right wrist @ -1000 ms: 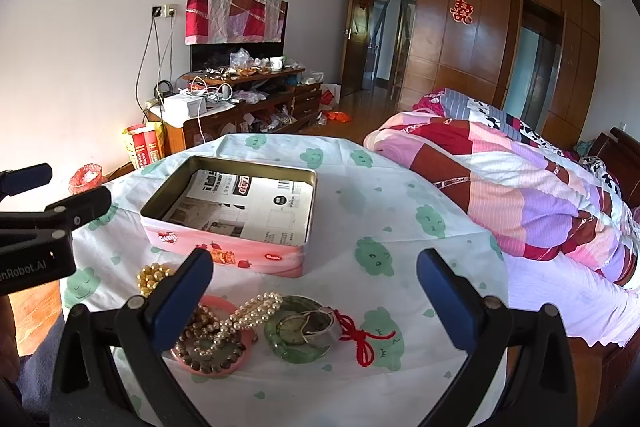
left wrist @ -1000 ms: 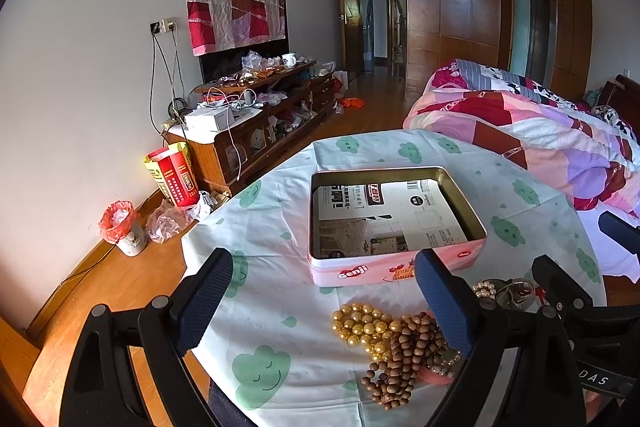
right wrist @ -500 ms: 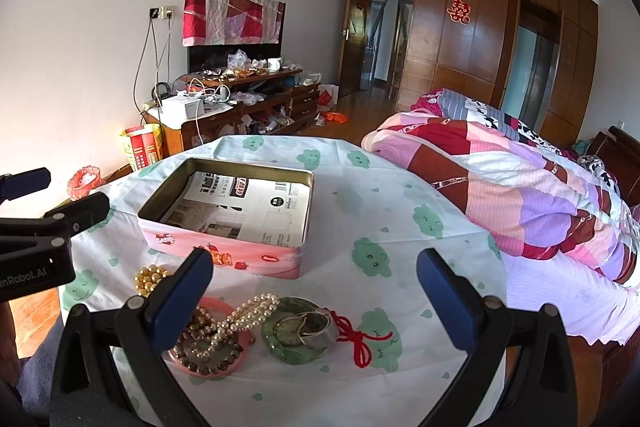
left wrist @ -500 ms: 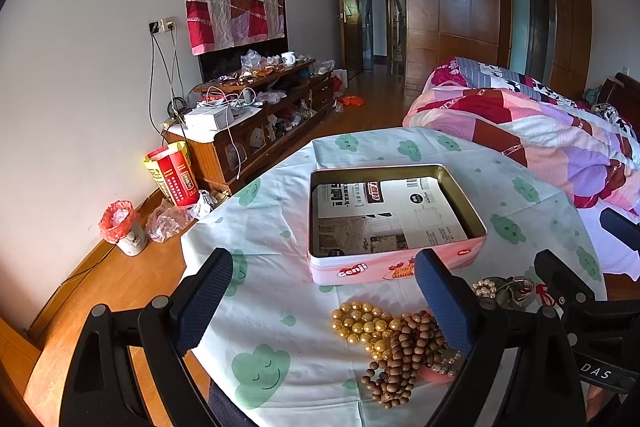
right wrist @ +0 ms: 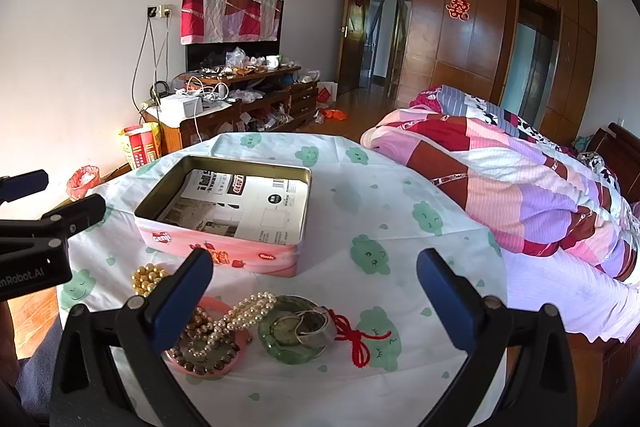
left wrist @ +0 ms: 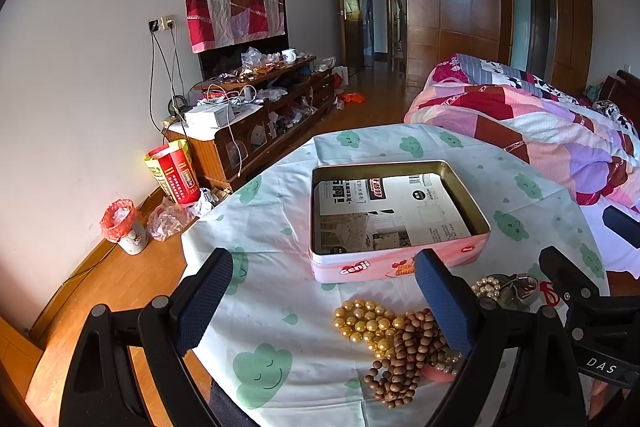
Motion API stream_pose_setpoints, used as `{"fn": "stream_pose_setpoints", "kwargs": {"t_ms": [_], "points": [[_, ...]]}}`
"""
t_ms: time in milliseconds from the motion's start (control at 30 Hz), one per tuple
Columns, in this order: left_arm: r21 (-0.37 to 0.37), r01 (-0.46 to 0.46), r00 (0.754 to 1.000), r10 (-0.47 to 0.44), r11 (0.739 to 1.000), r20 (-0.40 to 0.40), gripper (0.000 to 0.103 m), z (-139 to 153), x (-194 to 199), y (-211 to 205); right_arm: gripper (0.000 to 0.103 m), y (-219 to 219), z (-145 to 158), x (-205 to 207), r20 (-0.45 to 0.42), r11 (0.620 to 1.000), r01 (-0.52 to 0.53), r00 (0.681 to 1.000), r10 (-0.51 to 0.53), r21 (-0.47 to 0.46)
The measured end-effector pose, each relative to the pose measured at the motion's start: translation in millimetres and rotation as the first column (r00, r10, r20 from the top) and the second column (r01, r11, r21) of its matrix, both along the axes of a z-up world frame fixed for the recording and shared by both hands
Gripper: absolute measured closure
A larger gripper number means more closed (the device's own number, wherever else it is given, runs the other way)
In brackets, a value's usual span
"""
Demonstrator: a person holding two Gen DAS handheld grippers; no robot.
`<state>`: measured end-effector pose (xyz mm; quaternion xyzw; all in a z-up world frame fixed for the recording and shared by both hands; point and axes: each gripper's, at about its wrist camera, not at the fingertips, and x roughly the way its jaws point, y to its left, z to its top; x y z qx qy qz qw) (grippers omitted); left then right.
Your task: Organize jewelry
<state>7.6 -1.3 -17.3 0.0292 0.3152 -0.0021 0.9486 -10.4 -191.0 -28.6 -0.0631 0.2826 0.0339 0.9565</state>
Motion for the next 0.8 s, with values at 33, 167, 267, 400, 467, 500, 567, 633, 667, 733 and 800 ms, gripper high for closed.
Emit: {"fn": "stream_pose_setpoints", "kwargs": {"t_ms": [33,167,267,400,467,500,567,633,667,733,800], "points": [[-0.001,0.0,1.0,0.0,1.0,0.0,0.011,0.1,-0.1,0.0,0.0,-0.9,-1.5,-0.1,0.0,1.0,0.0,1.0,0.0,0.0],[0.001,-0.001,1.0,0.001,1.0,-0.001,0.011,-0.4,0.0,0.2,0.0,-0.7,-0.9,0.3,0.0,1.0,0.001,1.0,-0.001,0.001],[0.001,-0.002,1.0,0.002,1.0,-0.001,0.011,-0.9,0.0,0.6,0.0,-0.4,-0.2,0.6,-0.002,1.0,0.0,1.0,0.0,0.002],[0.002,-0.001,1.0,0.001,1.0,-0.003,0.011,-2.3,0.9,1.5,0.0,-0.5,0.0,0.8,-0.003,1.0,0.0,1.0,0.0,0.002],[0.002,0.0,1.0,0.0,1.0,-0.004,0.011,-2.9,1.4,1.6,0.0,-0.8,-0.2,0.7,-0.003,1.0,0.0,1.0,0.0,0.002],[0.002,0.001,1.0,-0.001,1.0,-0.005,0.011,-3.7,1.6,1.6,0.0,-1.6,-1.2,0.7,-0.003,1.0,0.0,1.0,0.0,0.002],[0.003,0.002,1.0,-0.002,1.0,-0.007,0.011,-4.9,1.9,1.6,0.0,-1.3,-0.7,0.9,-0.004,1.0,-0.001,1.0,0.001,0.002],[0.005,0.003,1.0,-0.003,1.0,-0.008,0.011,-5.3,1.8,1.0,0.0,-1.9,-1.7,1.2,-0.005,1.0,-0.001,1.0,0.001,0.001],[0.005,0.003,1.0,-0.003,1.0,-0.008,0.011,-5.4,1.9,1.1,0.0,-1.9,-1.4,1.2,-0.005,1.0,0.0,1.0,0.0,0.001],[0.004,0.004,1.0,-0.004,1.0,-0.009,0.011,-5.6,1.6,1.0,0.0,-2.1,-1.7,1.5,-0.005,1.0,0.0,1.0,0.0,0.002],[0.006,0.006,1.0,-0.006,1.0,-0.012,0.011,-6.6,2.0,0.3,0.0,-2.7,-2.6,1.7,-0.005,1.0,0.0,1.0,0.0,0.001]]}}
